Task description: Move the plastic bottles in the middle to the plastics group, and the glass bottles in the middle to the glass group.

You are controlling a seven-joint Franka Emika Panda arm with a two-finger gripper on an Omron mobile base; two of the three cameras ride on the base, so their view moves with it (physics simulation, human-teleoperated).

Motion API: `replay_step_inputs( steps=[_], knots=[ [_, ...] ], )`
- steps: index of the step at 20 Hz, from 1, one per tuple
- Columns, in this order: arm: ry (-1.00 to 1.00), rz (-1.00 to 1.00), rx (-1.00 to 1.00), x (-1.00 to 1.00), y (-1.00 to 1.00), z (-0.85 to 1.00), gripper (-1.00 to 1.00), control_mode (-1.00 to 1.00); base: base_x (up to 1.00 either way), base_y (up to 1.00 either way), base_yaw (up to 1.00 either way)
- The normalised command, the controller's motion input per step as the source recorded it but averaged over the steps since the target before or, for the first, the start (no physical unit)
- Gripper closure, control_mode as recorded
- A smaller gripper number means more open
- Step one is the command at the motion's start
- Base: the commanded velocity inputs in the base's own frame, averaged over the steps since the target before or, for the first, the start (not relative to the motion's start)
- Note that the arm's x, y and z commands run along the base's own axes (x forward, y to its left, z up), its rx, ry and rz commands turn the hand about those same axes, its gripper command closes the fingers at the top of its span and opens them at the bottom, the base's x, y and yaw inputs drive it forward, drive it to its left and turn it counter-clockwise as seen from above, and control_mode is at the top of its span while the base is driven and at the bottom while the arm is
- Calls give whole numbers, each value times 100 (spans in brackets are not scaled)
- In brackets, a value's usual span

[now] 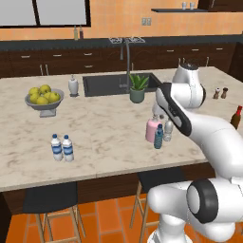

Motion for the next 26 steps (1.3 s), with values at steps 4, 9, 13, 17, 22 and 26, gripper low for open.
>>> replay_step_inputs(
  steps=[4,9,13,17,22,26],
  knots=[
    [-8,6,-10,0,-1,-58,-100,-100,0,0,0],
    [-11,3,-5,8,0,-54,-100,-100,0,0,0],
    [-5,1,0,22,0,-29,-100,-100,0,0,0],
    [0,2,0,36,-2,-25,-100,-100,0,0,0],
    [0,2,0,42,-6,-12,-100,-100,0,0,0],
    [0,1,0,37,-14,-3,-100,-100,0,0,0]
  ],
)
